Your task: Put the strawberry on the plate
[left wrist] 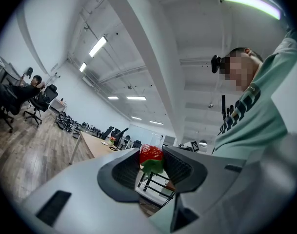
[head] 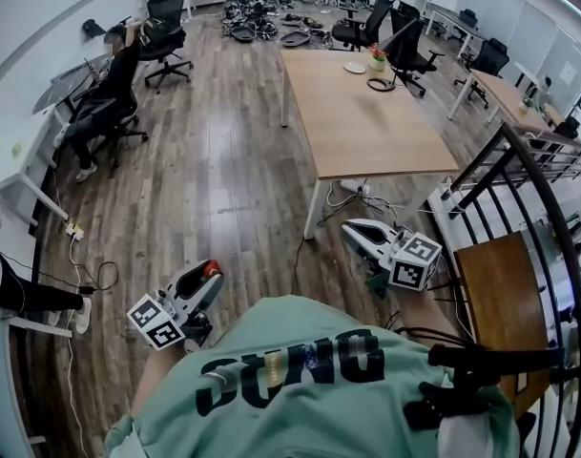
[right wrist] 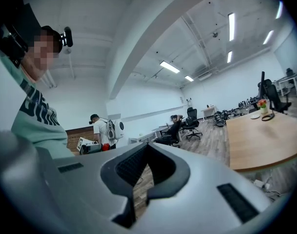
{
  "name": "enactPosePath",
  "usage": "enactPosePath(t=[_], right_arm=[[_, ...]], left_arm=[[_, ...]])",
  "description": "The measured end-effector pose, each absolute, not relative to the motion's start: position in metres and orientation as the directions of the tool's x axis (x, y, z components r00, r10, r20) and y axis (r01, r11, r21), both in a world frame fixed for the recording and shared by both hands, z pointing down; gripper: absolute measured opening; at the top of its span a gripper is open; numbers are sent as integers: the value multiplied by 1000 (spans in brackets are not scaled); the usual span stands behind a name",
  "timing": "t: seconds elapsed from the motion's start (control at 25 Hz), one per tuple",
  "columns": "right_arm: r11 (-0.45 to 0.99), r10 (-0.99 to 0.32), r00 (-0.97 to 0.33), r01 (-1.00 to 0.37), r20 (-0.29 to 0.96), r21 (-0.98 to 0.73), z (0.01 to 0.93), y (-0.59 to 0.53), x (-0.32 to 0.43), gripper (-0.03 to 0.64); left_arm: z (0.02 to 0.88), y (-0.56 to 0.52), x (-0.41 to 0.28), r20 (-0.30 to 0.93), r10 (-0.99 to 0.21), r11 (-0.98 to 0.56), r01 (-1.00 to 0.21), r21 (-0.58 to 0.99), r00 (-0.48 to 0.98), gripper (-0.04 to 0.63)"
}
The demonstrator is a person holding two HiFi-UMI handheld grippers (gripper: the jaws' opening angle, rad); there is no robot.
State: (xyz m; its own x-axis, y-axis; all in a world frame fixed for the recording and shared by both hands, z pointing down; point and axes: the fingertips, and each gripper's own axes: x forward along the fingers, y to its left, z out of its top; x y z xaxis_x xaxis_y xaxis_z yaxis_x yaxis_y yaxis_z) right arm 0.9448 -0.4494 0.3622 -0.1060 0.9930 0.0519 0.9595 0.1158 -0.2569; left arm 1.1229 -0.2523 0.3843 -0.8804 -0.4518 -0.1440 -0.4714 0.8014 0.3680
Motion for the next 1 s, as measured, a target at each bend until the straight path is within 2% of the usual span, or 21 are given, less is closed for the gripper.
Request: enactPosePath(t=[0.28,0.48,0.8,1.0], right_arm=[[66,995,-46,970,89,-233,368,-435,946,5],[55,996,-32,961,89,-270,376,-439,920,6],[-63,996,83,941,45,-333,378,-439,836,6],[-115,990,136,934,37,-339,372,-454,767,6]], left_arm=[[397,-246,1115,-153,-442,787,-464,408,-884,147],[399,-254,1094,-140,-439,787,-455,416,-887,147],[380,-274,1020,-120,-366,833,-383,399,-923,149],[368,-311,953,-126,-357,849,-378,368,-925,149]])
